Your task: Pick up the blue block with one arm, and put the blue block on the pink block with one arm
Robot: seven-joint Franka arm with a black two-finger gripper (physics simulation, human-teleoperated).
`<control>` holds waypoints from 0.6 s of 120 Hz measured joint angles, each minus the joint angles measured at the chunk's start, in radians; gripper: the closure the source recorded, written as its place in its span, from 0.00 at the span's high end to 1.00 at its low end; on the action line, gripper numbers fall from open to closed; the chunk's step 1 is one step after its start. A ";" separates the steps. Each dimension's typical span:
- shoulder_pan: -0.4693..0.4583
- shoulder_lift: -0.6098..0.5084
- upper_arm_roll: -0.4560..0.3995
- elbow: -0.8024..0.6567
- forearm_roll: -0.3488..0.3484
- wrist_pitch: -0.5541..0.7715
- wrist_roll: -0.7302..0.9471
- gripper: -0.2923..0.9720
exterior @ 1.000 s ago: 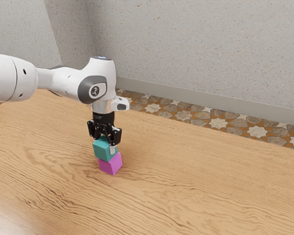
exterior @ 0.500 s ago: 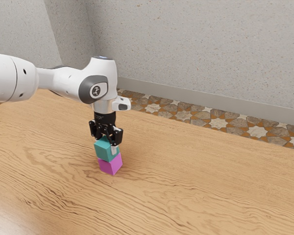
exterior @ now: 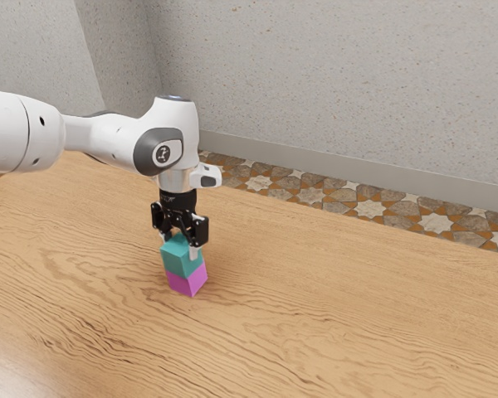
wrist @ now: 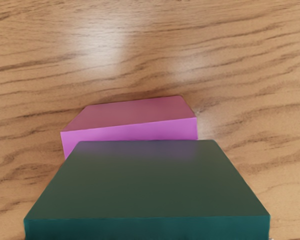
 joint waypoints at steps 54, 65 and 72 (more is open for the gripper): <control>-0.091 -0.284 0.017 0.217 -0.005 -0.232 0.008 0.76; -0.116 -0.314 0.001 0.269 -0.019 -0.268 0.008 0.76; -0.124 -0.325 -0.004 0.284 -0.025 -0.287 0.007 0.76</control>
